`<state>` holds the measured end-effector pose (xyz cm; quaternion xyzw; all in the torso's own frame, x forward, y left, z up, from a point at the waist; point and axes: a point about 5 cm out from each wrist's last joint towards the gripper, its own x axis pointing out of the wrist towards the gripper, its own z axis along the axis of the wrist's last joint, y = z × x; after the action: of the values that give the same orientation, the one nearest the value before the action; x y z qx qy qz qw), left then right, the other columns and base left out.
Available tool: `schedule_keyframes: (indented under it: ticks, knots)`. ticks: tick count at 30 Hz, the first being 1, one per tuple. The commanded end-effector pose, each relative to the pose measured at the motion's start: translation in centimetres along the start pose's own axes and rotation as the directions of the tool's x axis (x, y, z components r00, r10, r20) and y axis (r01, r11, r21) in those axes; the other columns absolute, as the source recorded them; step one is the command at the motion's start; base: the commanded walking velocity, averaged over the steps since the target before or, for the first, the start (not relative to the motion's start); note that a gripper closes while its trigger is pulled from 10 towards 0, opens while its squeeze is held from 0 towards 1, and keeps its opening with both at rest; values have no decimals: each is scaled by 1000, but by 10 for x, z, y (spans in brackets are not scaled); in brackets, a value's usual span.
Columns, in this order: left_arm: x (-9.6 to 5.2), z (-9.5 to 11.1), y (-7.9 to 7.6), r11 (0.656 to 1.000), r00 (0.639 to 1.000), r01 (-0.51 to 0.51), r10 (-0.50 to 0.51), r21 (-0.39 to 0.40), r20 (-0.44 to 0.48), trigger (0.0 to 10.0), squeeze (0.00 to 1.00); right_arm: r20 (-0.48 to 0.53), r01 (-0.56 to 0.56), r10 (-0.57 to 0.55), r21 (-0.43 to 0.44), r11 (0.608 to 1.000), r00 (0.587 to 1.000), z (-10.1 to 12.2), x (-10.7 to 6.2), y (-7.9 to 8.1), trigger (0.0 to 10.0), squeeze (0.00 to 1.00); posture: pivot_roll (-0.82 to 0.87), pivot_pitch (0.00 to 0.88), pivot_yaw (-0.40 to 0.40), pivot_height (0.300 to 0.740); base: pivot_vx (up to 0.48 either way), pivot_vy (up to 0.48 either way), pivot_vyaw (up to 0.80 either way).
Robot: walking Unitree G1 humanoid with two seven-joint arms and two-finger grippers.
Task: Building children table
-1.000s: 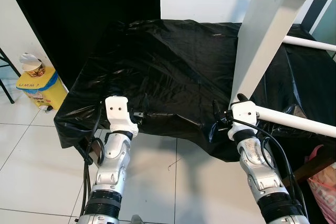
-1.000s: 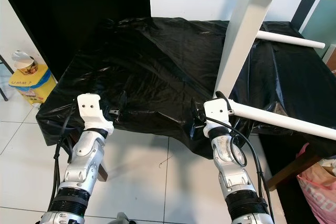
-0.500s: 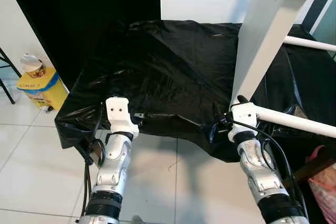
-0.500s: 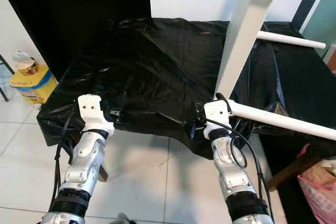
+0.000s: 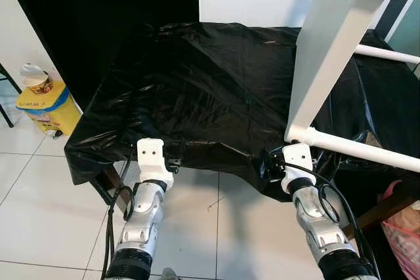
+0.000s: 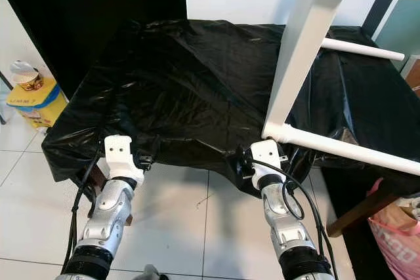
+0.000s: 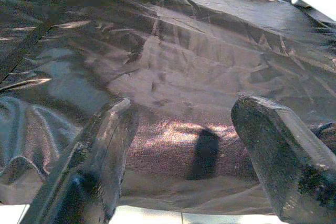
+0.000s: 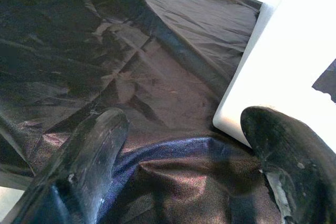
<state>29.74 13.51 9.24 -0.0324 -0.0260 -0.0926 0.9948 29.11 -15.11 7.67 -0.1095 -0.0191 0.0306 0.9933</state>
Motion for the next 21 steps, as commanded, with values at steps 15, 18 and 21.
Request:
schedule_keyframes:
  ticks: [15, 18, 21]
  knots:
    - [0, 0, 0, 1000, 1000, -3, 3, 19, 13, 10000, 0, 14, -19, 19, -27, 999, 1000, -2, -3, 2, 10000, 0, 21, 34, -29, 740, 0, 0, 0]
    - [0, 0, 0, 1000, 1000, -3, 2, 22, 18, 10000, 0, 17, -21, 22, -28, 999, 1000, -2, -2, 3, 10000, 0, 20, 32, -30, 740, 0, 0, 0]
    - [0, 1, 0, 1000, 1000, -3, 3, 23, 20, 10000, 0, 18, -22, 22, -29, 999, 1000, -2, -2, 3, 10000, 0, 21, 32, -30, 740, 0, 0, 0]
